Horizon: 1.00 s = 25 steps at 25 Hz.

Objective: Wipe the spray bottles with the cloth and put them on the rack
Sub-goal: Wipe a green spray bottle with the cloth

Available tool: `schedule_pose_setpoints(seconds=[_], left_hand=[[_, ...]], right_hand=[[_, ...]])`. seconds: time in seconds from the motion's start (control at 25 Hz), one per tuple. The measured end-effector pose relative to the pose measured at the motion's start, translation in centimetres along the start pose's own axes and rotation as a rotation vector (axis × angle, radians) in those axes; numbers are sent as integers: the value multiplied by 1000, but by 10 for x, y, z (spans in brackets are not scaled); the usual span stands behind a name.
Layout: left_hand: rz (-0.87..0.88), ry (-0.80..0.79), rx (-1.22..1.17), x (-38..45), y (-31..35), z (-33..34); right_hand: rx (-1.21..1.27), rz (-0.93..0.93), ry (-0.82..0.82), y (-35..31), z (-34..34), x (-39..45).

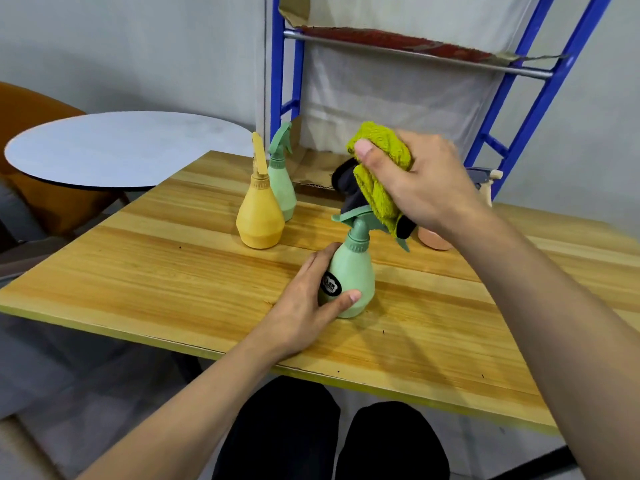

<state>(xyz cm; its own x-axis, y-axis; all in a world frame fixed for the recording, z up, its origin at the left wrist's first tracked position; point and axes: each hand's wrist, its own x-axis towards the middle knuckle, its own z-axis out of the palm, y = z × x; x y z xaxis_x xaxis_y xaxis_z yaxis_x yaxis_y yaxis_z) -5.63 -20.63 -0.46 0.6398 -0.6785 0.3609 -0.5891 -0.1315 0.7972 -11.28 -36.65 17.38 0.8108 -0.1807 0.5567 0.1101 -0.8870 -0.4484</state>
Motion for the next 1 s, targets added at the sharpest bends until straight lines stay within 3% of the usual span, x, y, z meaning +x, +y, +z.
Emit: schedule_pose_setpoints(seconds=[0.2, 0.28, 0.52, 0.6, 0.68, 0.76, 0.88, 1.0], left_hand=[[0, 9, -11, 3, -1, 1], [1, 24, -11, 4, -2, 1], [1, 12, -6, 4, -4, 0], [-7, 8, -3, 3, -2, 2], [-15, -1, 0, 2, 0, 1], [-23, 13, 1, 1, -1, 0], [-45, 23, -4, 1, -2, 1], [-36, 10, -12, 2, -5, 4]], right_hand=[[-643, -393, -280, -3, 18, -17], [-716, -427, -289, -3, 30, -8], [-555, -307, -86, -1, 43, -8], [-193, -105, -47, -2, 34, -6], [124, 45, 165, -2, 20, -3], [20, -8, 297, 5, 12, -11], [-294, -110, 218, 19, 24, -36], [-278, -77, 300, 26, 42, -38]])
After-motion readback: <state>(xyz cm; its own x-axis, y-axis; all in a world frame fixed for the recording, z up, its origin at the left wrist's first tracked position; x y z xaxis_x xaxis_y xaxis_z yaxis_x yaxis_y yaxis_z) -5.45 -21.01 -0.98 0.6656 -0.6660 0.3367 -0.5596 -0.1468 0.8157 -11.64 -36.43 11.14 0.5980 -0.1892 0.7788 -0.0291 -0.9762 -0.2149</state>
